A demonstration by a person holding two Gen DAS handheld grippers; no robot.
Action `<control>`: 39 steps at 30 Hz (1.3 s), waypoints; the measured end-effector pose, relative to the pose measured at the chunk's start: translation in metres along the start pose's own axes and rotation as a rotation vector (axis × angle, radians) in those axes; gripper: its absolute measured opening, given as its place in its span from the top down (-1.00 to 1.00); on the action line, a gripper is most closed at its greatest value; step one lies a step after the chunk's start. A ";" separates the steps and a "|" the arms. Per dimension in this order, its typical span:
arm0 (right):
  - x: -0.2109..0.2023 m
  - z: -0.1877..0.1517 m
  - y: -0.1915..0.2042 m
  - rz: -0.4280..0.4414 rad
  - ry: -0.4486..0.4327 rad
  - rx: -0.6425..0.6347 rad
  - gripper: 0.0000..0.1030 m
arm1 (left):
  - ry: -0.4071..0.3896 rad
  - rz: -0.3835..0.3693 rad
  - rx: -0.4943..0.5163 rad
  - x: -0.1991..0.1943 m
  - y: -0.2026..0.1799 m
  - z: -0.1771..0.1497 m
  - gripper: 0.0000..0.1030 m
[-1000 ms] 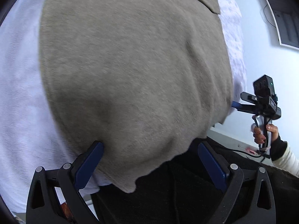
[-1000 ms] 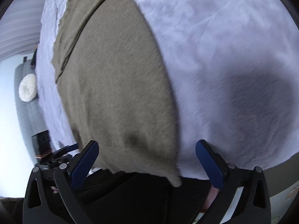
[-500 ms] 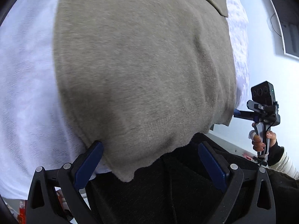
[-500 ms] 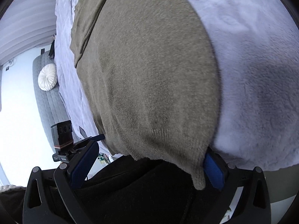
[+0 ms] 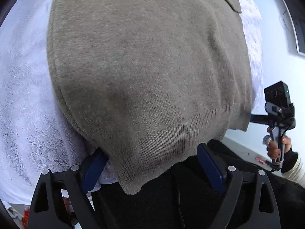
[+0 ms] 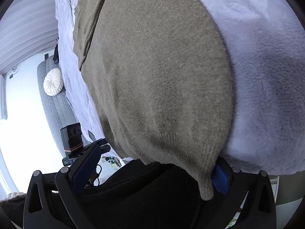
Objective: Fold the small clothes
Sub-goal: 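Grasp the sweater hem with both tools and lift it, then fold the hem up over the chest toward the collar with both tools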
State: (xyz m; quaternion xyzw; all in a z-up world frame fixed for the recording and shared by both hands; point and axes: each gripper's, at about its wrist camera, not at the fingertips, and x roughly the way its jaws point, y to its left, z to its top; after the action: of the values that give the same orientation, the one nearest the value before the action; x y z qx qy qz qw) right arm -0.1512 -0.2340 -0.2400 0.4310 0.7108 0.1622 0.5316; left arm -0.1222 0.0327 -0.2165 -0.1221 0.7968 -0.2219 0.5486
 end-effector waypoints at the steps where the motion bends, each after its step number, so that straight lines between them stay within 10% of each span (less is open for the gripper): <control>1: 0.001 0.000 0.000 0.004 0.003 0.002 -1.00 | 0.006 -0.010 0.002 0.000 -0.002 -0.001 -0.79; 7: 0.005 -0.003 -0.004 0.019 0.021 0.038 -0.70 | 0.012 -0.048 -0.066 0.000 0.011 0.002 -0.38; 9: 0.007 -0.003 -0.003 0.015 0.011 0.045 0.30 | 0.026 -0.070 -0.085 -0.001 0.018 0.004 0.41; 12: 0.007 -0.005 0.009 0.037 -0.023 0.000 0.81 | 0.030 -0.162 -0.108 -0.008 0.028 0.006 0.75; 24: -0.043 0.048 0.099 0.399 -0.250 -0.142 0.83 | -0.419 -0.317 -0.068 -0.143 0.023 0.072 0.75; 30: -0.061 0.130 0.157 0.399 -0.325 -0.262 0.83 | -0.565 -0.244 -0.017 -0.187 0.028 0.154 0.75; 39: -0.047 0.260 0.161 0.258 -0.411 -0.186 0.83 | -0.581 -0.112 -0.021 -0.163 0.041 0.261 0.75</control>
State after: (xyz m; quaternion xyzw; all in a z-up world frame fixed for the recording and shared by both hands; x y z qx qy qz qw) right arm 0.1559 -0.2373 -0.1996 0.4915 0.5091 0.2023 0.6770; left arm 0.1826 0.0823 -0.1806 -0.2298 0.6006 -0.1995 0.7394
